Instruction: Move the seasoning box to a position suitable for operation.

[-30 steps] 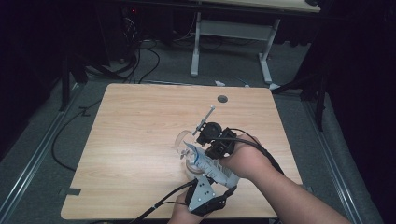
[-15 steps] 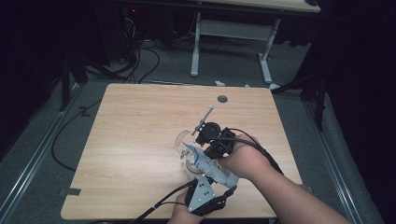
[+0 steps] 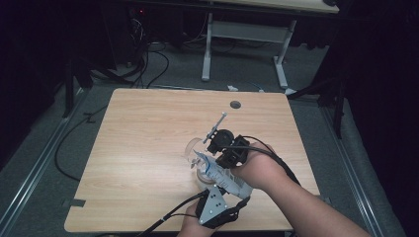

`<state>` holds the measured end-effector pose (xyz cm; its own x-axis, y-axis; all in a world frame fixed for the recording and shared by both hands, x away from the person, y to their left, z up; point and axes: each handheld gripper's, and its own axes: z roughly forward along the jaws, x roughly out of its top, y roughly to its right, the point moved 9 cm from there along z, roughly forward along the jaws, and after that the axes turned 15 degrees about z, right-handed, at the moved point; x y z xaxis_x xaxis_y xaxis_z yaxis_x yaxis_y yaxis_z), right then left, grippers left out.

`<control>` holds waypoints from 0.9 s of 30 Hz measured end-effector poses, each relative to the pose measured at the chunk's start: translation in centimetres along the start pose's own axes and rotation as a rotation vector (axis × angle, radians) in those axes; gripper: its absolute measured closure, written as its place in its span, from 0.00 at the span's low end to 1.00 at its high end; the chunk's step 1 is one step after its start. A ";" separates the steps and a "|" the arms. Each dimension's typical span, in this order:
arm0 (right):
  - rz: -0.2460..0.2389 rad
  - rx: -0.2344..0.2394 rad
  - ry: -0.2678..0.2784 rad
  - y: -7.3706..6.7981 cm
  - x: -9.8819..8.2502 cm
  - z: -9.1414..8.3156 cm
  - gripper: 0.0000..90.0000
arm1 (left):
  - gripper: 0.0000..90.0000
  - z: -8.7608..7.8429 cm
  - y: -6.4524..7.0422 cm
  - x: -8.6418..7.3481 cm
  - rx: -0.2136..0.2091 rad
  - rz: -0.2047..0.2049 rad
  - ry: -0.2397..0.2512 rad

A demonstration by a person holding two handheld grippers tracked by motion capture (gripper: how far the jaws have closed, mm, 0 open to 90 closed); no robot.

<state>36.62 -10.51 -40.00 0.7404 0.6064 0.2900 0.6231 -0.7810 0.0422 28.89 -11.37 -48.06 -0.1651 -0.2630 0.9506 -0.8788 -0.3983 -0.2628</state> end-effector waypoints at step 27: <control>0.005 0.012 -0.005 0.0 -0.6 0.1 1.00 | 0.62 -0.1 0.5 -0.9 -0.012 0.008 -0.009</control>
<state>36.19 -10.90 -40.25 0.7448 0.6033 0.2851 0.6225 -0.7821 0.0288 28.57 -11.23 -49.03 -0.1680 -0.2743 0.9469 -0.8827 -0.3858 -0.2683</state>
